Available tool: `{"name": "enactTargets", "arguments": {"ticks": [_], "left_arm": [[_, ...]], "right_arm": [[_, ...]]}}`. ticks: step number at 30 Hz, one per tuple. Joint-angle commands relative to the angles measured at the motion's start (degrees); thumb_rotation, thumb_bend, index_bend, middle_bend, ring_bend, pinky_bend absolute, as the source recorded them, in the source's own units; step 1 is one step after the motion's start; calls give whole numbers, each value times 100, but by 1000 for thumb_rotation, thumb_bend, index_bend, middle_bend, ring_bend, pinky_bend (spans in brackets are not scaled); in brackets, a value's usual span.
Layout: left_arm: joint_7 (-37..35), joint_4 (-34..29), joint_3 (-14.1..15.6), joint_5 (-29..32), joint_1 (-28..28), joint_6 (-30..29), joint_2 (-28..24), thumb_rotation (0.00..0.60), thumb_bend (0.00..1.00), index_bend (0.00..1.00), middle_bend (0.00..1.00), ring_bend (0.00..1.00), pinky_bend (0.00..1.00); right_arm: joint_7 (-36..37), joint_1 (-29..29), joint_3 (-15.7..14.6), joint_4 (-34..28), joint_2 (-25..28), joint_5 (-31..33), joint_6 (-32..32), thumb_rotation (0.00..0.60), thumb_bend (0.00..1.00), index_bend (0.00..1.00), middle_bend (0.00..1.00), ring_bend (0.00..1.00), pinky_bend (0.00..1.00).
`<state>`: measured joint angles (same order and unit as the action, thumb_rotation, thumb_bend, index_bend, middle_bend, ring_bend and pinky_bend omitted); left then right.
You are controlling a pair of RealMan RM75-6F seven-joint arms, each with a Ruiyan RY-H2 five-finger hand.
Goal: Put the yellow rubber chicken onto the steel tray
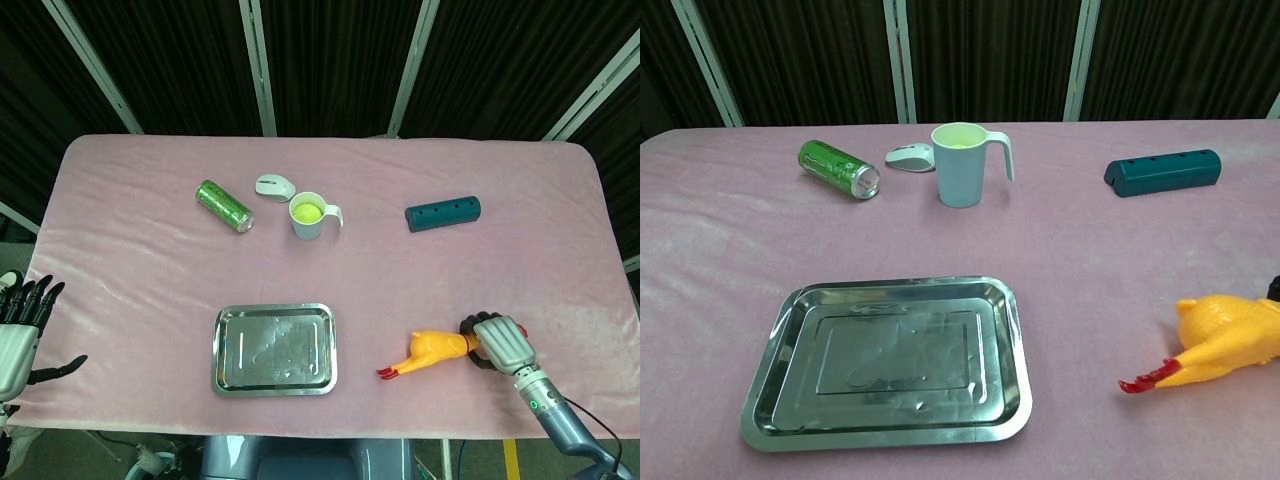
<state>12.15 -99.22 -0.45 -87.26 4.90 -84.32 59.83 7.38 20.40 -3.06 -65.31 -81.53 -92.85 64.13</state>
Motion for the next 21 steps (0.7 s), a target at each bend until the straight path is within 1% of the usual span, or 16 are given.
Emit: {"name": "enactTargets", "arguments": {"ticks": [1,4,9,11,12,16,21], "left_arm": [[-12,12,-8,10,7,9,4,600,0,0,0,0,0],[-18,23,-12,8,22,29,9,600,0,0,0,0,0],[-5,31,-8,-12,67,96,25,600,0,0,0,0,0],[2,27,9,-63,101,143,17,600,0,0,0,0,0],[-2,23,21,-108,126,171,16,600,0,0,0,0,0],[88,21,93,-318,271,372,33,600,0,0,0,0,0],[155,-66,136,-508,488,660,57,600,0,0,0,0,0]], "right_arm": [[45,25,-15,6,11,-45,47,600,540,571,497,428,531],[77,45,-14,-63,74,-79,125,600,578,624,536,476,595],[251,90,17,-281,264,-133,272,600,620,753,622,561,683],[370,123,35,-394,367,-142,300,600,641,819,663,598,726],[443,142,39,-451,418,-147,304,600,646,834,672,606,735],[891,240,51,-718,646,-188,313,600,663,908,720,644,772],[1597,357,-1,-963,846,-247,241,600,676,957,758,685,813]]}}
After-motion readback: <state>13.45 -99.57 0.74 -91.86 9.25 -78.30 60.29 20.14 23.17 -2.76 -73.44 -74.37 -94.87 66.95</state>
